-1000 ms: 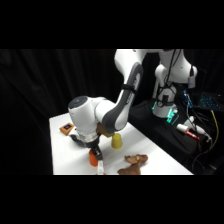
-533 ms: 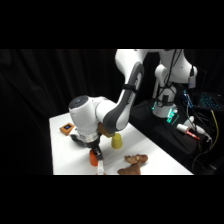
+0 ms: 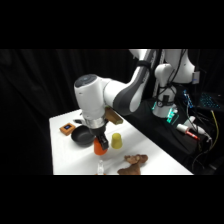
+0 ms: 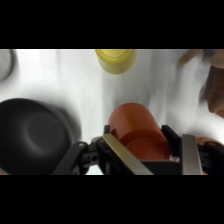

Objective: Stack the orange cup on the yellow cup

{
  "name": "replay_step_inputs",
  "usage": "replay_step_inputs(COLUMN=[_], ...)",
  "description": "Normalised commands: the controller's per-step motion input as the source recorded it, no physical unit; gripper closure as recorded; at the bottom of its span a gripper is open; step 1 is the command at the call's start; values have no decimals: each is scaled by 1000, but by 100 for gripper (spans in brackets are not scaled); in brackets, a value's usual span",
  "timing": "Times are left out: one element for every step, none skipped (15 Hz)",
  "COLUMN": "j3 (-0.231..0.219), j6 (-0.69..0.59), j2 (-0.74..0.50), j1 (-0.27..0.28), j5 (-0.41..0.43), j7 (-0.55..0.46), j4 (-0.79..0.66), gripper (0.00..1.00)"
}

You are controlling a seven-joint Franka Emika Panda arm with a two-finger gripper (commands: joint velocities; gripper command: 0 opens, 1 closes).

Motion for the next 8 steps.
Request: replay_step_inputs(j3=[-9,28,37,53,67,74,74,81], j6=[-248,-216,-169,-111,-40,19,112,152], j2=[-737,-705,-660,-614,-579,-545,-534,-504], j1=[45,-2,-25,-54,-75,-86,-94,-105], j5=[-151,-99,-98,-73,-57,-61,-76,-65], j7=[173,124,131,108,95,99,117,107], j4=[-569,-570,-562,-553,-551,-540,-565,-546], gripper=[48,48,48,48,48,48,48,48])
